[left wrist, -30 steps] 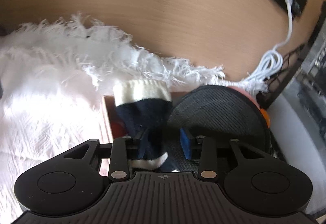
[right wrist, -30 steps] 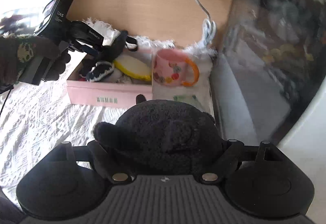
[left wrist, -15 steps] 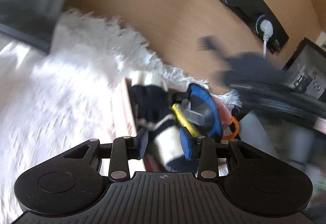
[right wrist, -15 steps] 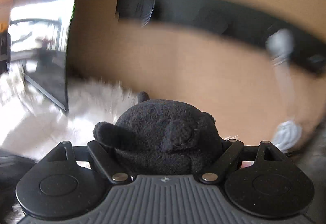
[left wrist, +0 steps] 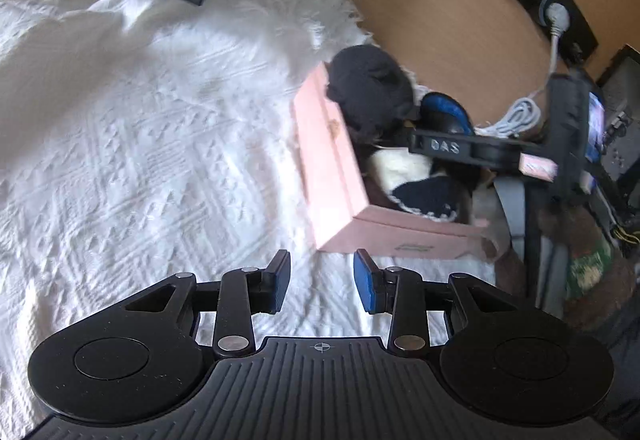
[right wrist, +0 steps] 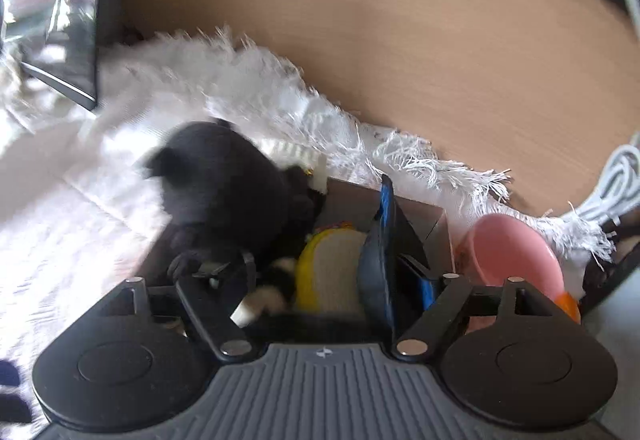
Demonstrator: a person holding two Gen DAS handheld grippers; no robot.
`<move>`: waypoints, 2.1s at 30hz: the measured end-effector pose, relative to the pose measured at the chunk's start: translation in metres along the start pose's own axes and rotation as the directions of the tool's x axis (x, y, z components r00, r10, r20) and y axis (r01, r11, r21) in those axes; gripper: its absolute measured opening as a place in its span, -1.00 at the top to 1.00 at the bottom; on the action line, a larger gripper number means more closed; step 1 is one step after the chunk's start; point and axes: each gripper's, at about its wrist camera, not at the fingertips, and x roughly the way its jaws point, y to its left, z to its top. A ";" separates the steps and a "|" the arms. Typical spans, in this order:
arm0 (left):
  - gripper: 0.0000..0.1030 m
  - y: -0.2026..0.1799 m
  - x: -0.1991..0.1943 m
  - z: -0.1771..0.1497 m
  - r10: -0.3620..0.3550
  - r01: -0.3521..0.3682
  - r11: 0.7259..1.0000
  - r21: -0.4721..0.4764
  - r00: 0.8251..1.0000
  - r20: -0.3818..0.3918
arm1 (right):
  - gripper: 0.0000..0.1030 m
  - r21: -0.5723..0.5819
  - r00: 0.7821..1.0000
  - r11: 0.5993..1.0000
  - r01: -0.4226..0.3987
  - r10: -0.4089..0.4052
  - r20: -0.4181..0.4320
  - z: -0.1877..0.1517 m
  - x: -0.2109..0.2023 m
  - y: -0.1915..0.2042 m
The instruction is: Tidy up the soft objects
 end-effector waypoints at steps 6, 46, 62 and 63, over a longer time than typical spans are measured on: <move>0.26 -0.021 -0.004 0.009 -0.062 0.059 0.995 0.077 0.997 0.038 | -0.75 0.077 0.988 0.997 -0.028 0.016 0.151 -0.029 -0.077 -0.009; 0.66 -0.053 0.052 0.085 0.038 -0.078 0.928 0.365 0.993 0.114 | -0.61 0.134 0.996 0.991 -0.017 0.005 0.084 -0.039 -0.066 0.002; 0.65 -0.061 0.009 -0.109 0.161 -0.208 0.927 0.311 0.972 0.172 | -0.76 0.199 0.995 0.979 0.033 -0.014 -0.096 -0.185 -0.100 0.021; 0.64 -0.063 0.012 -0.114 0.163 -0.215 0.924 0.318 0.970 0.182 | -0.91 0.204 0.993 0.977 0.061 -0.038 -0.114 -0.187 -0.096 0.021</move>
